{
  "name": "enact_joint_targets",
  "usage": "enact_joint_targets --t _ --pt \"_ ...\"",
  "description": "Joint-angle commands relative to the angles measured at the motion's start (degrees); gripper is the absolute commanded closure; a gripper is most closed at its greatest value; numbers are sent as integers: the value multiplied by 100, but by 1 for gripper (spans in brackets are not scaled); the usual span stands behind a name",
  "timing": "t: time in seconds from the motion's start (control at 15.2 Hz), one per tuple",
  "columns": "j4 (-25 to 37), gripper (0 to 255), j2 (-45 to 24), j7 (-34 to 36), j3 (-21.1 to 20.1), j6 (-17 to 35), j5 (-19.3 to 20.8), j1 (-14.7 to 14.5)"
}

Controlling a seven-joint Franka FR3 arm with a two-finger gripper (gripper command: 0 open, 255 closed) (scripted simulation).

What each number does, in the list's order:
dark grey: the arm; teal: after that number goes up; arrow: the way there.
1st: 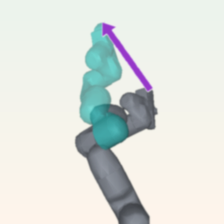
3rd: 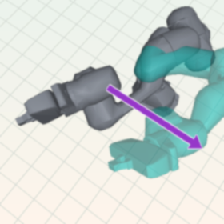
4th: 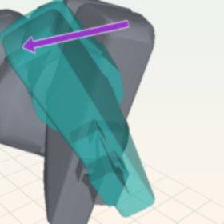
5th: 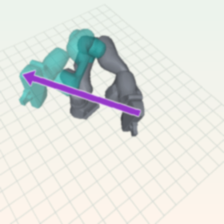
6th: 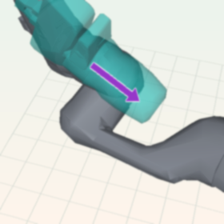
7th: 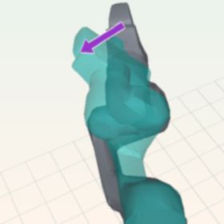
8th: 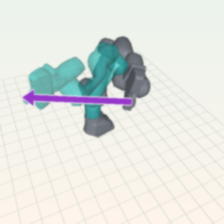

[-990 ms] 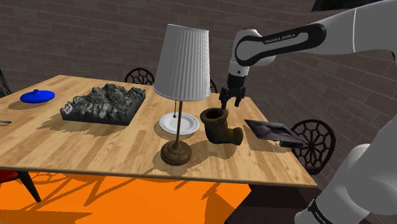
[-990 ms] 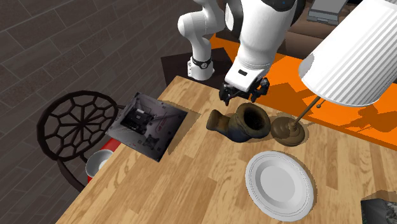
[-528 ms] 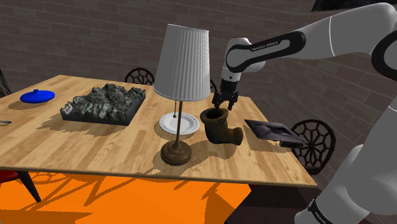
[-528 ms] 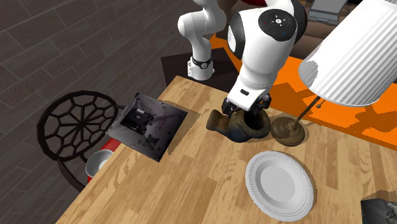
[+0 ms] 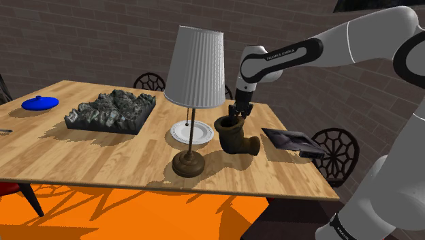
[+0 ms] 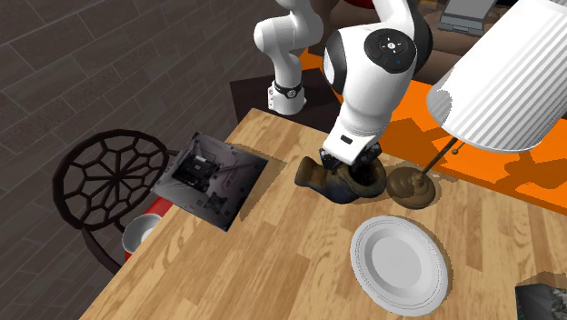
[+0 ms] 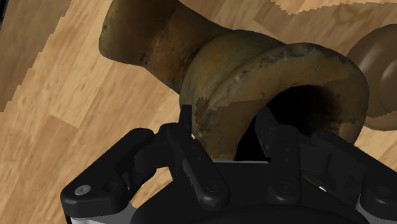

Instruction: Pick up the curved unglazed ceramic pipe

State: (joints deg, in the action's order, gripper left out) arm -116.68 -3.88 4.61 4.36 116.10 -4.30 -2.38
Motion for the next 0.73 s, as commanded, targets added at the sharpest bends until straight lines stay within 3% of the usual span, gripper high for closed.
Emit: enact_joint_targets --t 0.0,0.33,0.66 --pt "-4 255 -3 0 -1 0 -2 -1" --pt "3 255 -8 2 -2 -2 -2 -2" --pt "236 255 125 34 0 -366 21 -2"
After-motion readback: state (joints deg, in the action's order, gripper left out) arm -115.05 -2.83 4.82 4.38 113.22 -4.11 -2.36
